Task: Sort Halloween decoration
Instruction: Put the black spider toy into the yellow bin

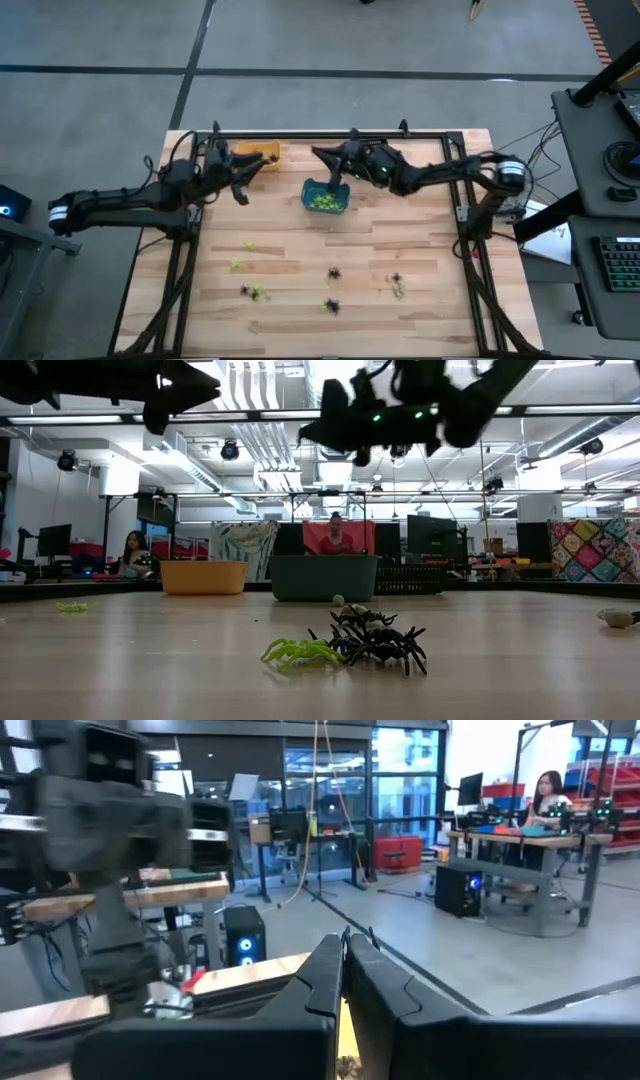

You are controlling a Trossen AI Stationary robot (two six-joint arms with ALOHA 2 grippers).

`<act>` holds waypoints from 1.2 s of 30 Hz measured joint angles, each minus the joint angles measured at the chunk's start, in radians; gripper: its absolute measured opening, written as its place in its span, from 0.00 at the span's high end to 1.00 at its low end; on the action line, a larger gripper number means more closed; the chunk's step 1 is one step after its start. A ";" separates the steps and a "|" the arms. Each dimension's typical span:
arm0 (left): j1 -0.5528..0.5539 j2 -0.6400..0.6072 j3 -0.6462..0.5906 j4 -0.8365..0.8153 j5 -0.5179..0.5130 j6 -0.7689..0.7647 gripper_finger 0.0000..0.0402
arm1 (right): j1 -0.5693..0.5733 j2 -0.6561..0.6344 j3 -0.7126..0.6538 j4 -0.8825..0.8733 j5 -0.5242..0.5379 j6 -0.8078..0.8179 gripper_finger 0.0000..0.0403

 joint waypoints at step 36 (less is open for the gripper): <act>-0.002 -0.081 -0.041 -0.068 -0.003 -0.026 0.77 | -0.095 0.788 1.055 -0.620 -0.086 0.104 0.98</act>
